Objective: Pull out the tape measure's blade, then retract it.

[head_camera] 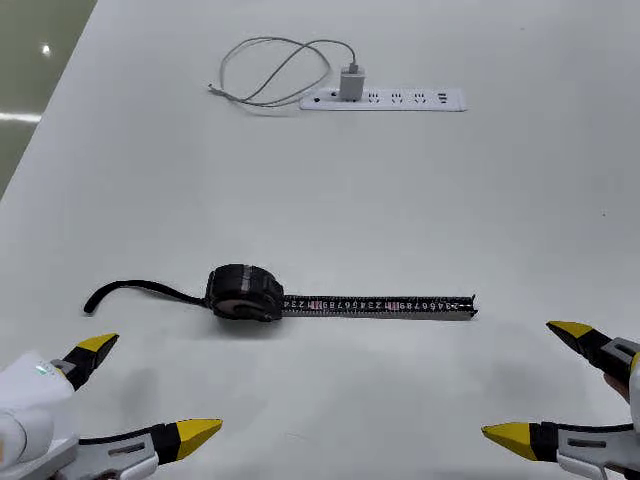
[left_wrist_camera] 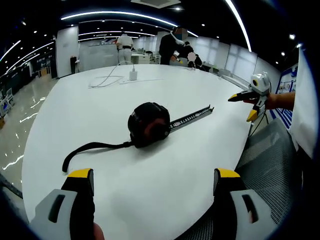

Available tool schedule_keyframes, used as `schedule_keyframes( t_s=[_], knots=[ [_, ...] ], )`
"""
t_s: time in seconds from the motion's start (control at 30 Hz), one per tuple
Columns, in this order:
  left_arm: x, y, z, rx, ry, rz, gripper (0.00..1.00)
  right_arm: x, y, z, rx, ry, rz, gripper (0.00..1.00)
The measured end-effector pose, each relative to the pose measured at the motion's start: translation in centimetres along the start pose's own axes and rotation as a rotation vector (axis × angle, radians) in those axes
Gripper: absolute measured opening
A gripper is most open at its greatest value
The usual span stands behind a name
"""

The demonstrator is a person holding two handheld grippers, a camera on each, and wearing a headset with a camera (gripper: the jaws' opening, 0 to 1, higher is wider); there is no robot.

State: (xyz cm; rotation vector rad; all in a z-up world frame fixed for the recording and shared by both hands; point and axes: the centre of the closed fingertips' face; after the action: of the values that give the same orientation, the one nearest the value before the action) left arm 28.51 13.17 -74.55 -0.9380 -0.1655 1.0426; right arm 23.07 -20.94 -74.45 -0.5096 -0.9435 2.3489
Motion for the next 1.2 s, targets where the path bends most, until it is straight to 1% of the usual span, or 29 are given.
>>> schedule_keyframes(
  t_s=[0.1, 0.23, 0.37, 0.57, 0.8, 0.97, 1.07, 1.2],
  knots=[
    [-0.1, -0.3, -0.4, -0.002, 0.001, 0.008, 0.98, -0.3, 0.0, -0.1, -0.001, 0.001, 0.001, 0.89],
    [0.0, -0.5, -0.9, 0.007, -0.003, 0.0, 0.95, -0.5, 0.1, -0.2, 0.008, 0.002, 0.014, 0.88],
    [0.0, -0.7, -1.5, 0.006, -0.004, 0.005, 0.95, -0.5, 0.1, -0.3, 0.008, -0.003, 0.014, 0.88],
    [-0.4, -1.1, -2.3, 0.007, 0.005, 0.006, 0.95, -0.8, 0.1, -0.4, 0.007, -0.003, 0.017, 0.88],
    [-0.7, -1.8, -3.6, 0.001, 0.009, 0.01, 0.95, -1.1, 0.2, -0.7, 0.008, -0.005, 0.016, 0.88],
    [-1.4, -2.3, -4.5, 0.007, 0.027, 0.003, 0.94, -1.4, 0.1, -0.9, 0.006, -0.007, 0.013, 0.87],
    [-1.7, -2.6, -5.1, 0.004, 0.032, -0.002, 0.94, -1.5, 0.1, -1.0, 0.006, -0.008, 0.017, 0.87],
    [-2.0, -2.7, -5.7, 0.007, 0.039, -0.005, 0.93, -1.5, 0.0, -1.0, 0.004, -0.011, 0.016, 0.87]
  ],
)
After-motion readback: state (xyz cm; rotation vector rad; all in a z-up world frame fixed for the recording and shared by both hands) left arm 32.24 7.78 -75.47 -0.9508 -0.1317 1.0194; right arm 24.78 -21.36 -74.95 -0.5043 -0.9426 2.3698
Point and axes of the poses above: the centre of the closed fingertips' face, and the gripper's own axes: z roughly backward along the fingers, x roughly to its left, y roughly out of its underside, and after that the axes turned 14 degrees about z, right-handed
